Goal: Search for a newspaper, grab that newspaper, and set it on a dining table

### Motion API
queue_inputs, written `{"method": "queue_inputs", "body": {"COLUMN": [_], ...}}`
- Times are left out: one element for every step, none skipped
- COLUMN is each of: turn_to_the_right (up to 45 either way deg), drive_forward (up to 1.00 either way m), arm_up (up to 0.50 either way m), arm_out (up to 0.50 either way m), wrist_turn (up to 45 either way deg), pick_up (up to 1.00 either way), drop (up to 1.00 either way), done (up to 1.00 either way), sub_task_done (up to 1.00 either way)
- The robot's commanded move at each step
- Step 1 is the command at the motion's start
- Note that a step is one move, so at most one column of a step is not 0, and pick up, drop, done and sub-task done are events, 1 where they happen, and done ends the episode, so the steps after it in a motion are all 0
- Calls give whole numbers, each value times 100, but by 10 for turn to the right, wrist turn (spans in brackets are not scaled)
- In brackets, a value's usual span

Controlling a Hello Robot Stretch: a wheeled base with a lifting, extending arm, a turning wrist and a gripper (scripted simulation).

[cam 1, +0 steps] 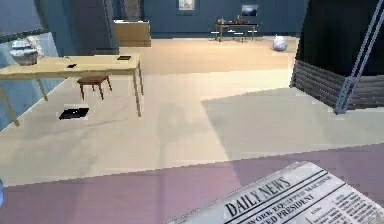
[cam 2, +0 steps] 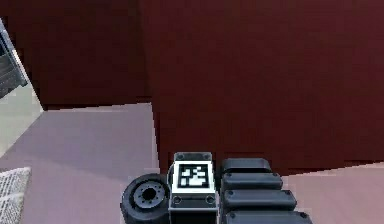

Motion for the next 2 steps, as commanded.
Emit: {"method": "queue_inputs", "body": {"turn_to_the_right": [-450, -330], "drive_forward": [0, 0], "arm_up": [0, 0], "arm_out": [0, 0], "wrist_turn": [0, 0], "pick_up": [0, 0], "drop": [0, 0], "done": [0, 0], "sub_task_done": [0, 0]}}
